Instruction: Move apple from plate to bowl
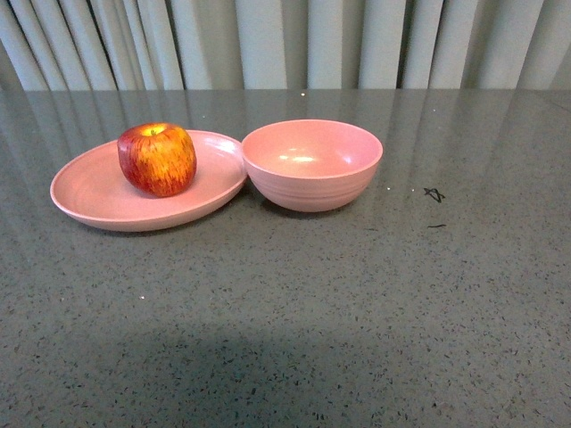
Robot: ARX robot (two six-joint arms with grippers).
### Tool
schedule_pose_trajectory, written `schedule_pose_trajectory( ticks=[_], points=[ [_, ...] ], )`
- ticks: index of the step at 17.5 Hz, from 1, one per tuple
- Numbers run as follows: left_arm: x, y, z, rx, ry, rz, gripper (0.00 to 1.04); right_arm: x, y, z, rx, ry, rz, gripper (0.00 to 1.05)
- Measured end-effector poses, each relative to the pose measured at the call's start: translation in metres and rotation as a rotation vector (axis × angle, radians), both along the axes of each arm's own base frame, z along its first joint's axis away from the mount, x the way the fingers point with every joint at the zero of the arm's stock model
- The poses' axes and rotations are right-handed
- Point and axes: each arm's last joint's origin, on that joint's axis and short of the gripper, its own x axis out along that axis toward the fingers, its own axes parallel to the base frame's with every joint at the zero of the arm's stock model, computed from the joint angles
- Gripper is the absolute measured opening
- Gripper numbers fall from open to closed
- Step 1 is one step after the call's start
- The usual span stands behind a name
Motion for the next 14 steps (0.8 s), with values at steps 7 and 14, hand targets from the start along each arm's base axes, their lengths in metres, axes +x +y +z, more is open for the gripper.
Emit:
schedule_pose_trajectory(
  ticks=[7,14],
  points=[
    [0.0,0.0,0.0,0.0,0.0,0.0,0.98,0.0,0.0,0.0,0.0,0.0,0.0,0.68],
    [0.0,0.0,0.0,0.0,0.0,0.0,0.98,0.0,0.0,0.0,0.0,0.0,0.0,0.98]
  ],
)
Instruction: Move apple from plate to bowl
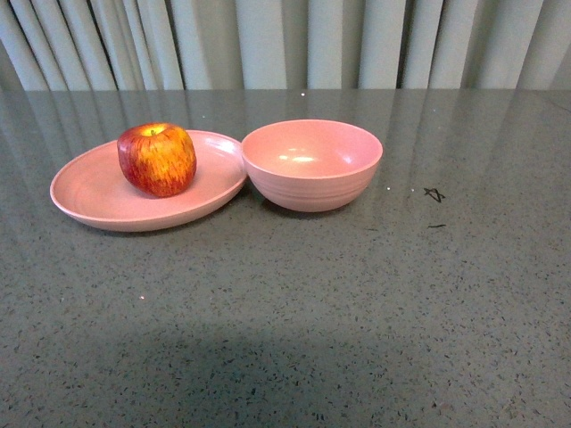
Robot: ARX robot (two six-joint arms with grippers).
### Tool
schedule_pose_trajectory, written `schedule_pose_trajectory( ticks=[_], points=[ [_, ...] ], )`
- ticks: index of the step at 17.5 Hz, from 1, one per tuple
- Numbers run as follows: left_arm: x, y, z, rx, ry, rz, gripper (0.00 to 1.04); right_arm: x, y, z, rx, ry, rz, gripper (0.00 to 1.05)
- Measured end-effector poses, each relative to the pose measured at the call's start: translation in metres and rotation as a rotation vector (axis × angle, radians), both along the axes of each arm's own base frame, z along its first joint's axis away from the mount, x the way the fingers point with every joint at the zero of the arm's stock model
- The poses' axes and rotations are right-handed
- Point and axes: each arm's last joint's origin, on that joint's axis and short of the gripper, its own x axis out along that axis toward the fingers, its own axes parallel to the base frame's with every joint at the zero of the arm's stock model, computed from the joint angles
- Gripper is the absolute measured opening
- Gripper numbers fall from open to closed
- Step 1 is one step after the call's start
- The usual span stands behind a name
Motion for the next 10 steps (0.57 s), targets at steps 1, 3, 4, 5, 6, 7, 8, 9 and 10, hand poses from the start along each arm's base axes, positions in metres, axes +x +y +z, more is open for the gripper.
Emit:
schedule_pose_trajectory(
  ticks=[1,3,4,5,6,7,8,9,10],
  points=[
    [0.0,0.0,0.0,0.0,0.0,0.0,0.98,0.0,0.0,0.0,0.0,0.0,0.0,0.98],
    [0.0,0.0,0.0,0.0,0.0,0.0,0.98,0.0,0.0,0.0,0.0,0.0,0.0,0.98],
    [0.0,0.0,0.0,0.0,0.0,0.0,0.98,0.0,0.0,0.0,0.0,0.0,0.0,0.98],
    [0.0,0.0,0.0,0.0,0.0,0.0,0.98,0.0,0.0,-0.0001,0.0,0.0,0.0,0.98],
    [0.0,0.0,0.0,0.0,0.0,0.0,0.98,0.0,0.0,0.0,0.0,0.0,0.0,0.98],
    [0.0,0.0,0.0,0.0,0.0,0.0,0.98,0.0,0.0,-0.0001,0.0,0.0,0.0,0.98],
    [0.0,0.0001,-0.0009,-0.004,0.013,0.008,0.98,0.0,0.0,0.0,0.0,0.0,0.0,0.98],
    [0.003,-0.0049,0.0003,-0.032,0.303,0.18,0.98,0.0,0.0,-0.0001,0.0,0.0,0.0,0.98],
    [0.0038,-0.0046,0.001,-0.032,0.308,0.222,0.98,0.0,0.0,0.0001,-0.001,-0.001,0.002,0.98]
  ],
)
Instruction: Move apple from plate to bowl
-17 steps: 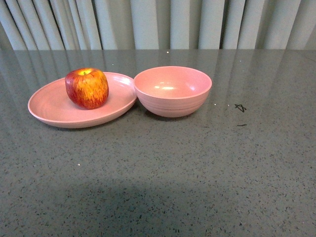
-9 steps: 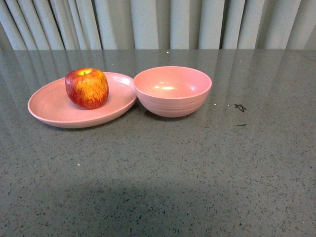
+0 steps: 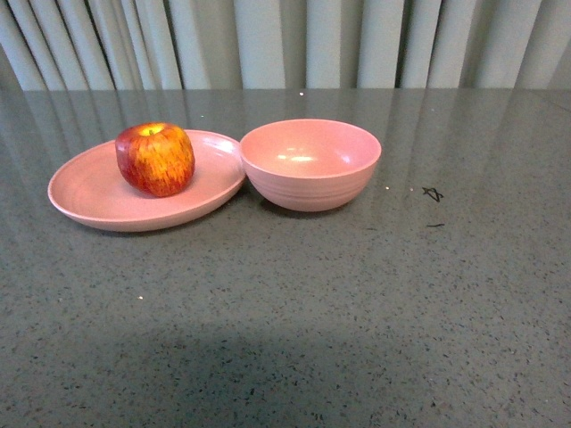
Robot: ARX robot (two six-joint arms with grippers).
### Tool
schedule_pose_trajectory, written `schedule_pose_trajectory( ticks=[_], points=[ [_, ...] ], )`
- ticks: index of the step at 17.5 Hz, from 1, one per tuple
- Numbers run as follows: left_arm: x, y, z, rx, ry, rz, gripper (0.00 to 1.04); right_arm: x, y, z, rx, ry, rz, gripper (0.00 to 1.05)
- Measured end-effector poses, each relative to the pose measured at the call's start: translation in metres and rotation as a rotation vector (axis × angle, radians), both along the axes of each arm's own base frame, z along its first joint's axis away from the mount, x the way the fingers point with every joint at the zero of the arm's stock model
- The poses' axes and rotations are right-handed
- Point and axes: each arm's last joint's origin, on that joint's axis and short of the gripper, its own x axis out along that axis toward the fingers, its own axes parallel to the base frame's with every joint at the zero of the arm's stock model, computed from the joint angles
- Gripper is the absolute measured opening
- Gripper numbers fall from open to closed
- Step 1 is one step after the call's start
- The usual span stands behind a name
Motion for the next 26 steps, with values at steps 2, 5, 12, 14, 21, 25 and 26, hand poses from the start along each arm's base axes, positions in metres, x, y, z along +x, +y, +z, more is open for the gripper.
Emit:
schedule_pose_trajectory(
  ticks=[2,5,12,14,21,25,26],
  points=[
    [0.0,-0.001,0.009,-0.015,-0.053,0.031,0.98,0.0,0.0,0.0,0.0,0.001,-0.002,0.98],
    [0.001,-0.004,0.021,-0.032,-0.098,0.009,0.98,0.0,0.0,0.0,0.0,0.0,-0.002,0.98],
    [0.027,-0.007,0.045,-0.056,-0.161,-0.093,0.98,0.0,0.0,0.0,0.0,0.001,-0.002,0.98],
    [0.055,-0.011,0.072,-0.038,-0.226,-0.188,0.98,0.0,0.0,0.0,0.0,0.001,-0.002,0.98],
    [0.192,-0.036,0.1,-0.019,-0.086,-0.425,0.98,0.0,0.0,0.0,0.0,0.001,-0.002,0.98],
    [0.248,-0.052,0.083,-0.028,0.055,-0.467,0.98,0.0,0.0,0.0,0.0,0.001,-0.002,0.98],
    [0.256,-0.054,0.078,-0.031,0.079,-0.468,0.98,0.0,0.0,0.0,0.0,0.001,-0.002,0.98]
  ],
)
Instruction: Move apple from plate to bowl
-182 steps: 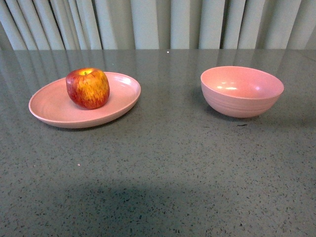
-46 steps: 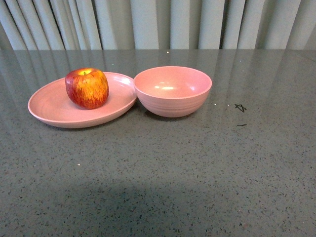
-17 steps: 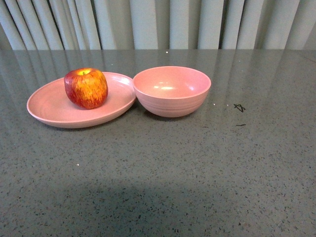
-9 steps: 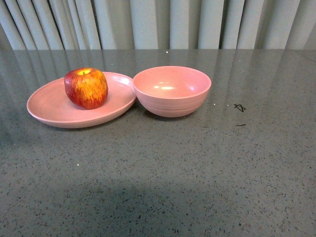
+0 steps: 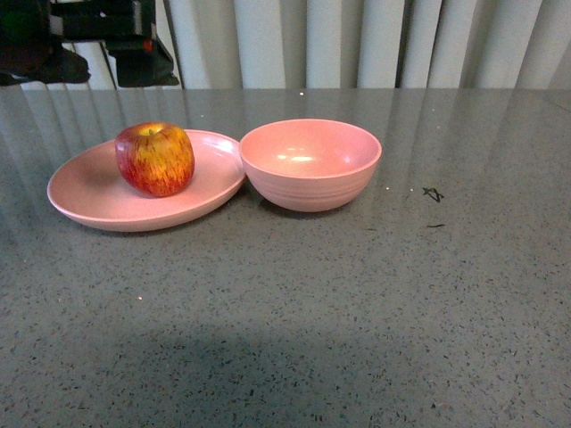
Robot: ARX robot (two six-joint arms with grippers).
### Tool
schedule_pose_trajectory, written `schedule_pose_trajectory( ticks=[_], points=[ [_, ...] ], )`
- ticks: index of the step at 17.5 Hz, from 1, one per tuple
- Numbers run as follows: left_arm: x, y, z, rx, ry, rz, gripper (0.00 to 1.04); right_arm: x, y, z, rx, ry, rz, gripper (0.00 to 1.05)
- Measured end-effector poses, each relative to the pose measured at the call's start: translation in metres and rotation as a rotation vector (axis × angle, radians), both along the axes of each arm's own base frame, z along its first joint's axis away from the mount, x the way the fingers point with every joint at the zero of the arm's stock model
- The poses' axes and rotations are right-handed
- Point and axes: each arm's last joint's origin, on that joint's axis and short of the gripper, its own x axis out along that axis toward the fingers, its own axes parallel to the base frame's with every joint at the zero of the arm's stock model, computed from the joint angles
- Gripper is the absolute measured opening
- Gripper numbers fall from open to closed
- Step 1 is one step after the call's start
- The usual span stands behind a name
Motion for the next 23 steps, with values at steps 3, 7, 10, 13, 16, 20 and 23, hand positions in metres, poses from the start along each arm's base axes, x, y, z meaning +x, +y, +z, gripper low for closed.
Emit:
schedule_pose_trajectory(
  ticks=[3,7,10,13,16,20,23],
  points=[
    [0.016,-0.007,-0.014,0.012,0.071,-0.012,0.98,0.0,0.0,0.0,0.0,0.0,0.0,0.98],
    [0.026,-0.01,-0.025,0.029,0.151,-0.007,0.98,0.0,0.0,0.0,0.0,0.0,0.0,0.98],
    [0.029,-0.012,-0.031,0.04,0.212,-0.009,0.98,0.0,0.0,0.0,0.0,0.0,0.0,0.98],
    [0.029,-0.012,-0.038,0.044,0.256,-0.014,0.98,0.0,0.0,0.0,0.0,0.0,0.0,0.98],
    [0.03,-0.013,-0.044,0.044,0.278,-0.021,0.98,0.0,0.0,0.0,0.0,0.0,0.0,0.98],
    [0.03,-0.013,-0.044,0.046,0.277,-0.023,0.96,0.0,0.0,0.0,0.0,0.0,0.0,0.98],
    [0.03,-0.014,-0.044,0.047,0.273,-0.021,0.85,0.0,0.0,0.0,0.0,0.0,0.0,0.98]
  ],
)
